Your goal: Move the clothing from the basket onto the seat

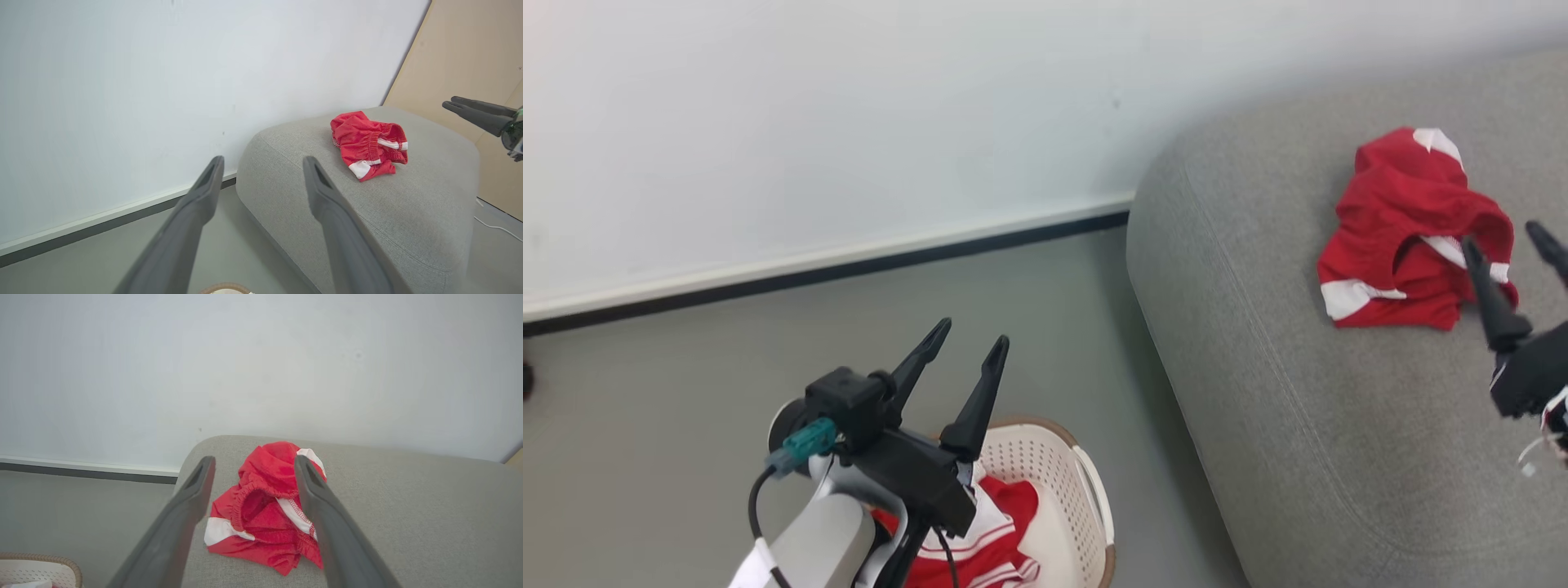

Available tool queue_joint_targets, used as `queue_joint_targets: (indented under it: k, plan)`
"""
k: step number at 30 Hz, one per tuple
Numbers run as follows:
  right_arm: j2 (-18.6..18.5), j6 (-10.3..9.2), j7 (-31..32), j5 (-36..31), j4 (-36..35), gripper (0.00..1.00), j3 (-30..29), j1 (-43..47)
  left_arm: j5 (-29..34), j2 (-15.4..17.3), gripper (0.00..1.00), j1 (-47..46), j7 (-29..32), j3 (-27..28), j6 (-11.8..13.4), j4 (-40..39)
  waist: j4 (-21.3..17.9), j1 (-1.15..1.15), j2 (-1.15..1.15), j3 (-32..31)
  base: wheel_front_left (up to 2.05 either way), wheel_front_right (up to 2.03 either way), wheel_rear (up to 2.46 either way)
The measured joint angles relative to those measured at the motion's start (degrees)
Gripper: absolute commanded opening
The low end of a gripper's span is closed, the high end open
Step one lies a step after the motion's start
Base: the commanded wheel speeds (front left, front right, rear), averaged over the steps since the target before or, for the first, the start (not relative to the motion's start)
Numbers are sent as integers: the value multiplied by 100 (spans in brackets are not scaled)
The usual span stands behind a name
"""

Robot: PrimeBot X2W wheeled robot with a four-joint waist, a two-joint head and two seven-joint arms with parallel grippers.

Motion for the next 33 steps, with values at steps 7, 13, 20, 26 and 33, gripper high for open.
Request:
queue_joint_targets:
  k: [7, 13, 20, 26, 33]
  plan:
    - [94, -254, -132, 191, -929, 100, -199, 955, -54, 51, 100, 499, -43, 157, 246, -121, 336, 1, 0, -372, 0, 0, 0]
    - [199, -695, -180, 308, -1856, 100, -479, 1794, -78, 226, 100, 913, -67, 448, 559, -231, 744, 1, 0, -593, 0, 0, 0]
    - [492, -1044, -182, 402, -2680, 100, -661, 2526, -83, 381, 100, 1294, -98, 815, 760, -353, 1081, 1, 0, -732, 0, 0, 0]
    - [733, -1188, -182, 368, -3165, 100, -813, 2895, -85, 434, 100, 1705, -99, 1125, 853, -446, 1240, 1, 0, -776, 0, 0, 0]
    - [858, -1281, -183, 181, -3534, 100, -1071, 3187, -2, 387, 100, 2018, -99, 1521, 909, -630, 1287, 1, 1, -743, 0, 0, 0]
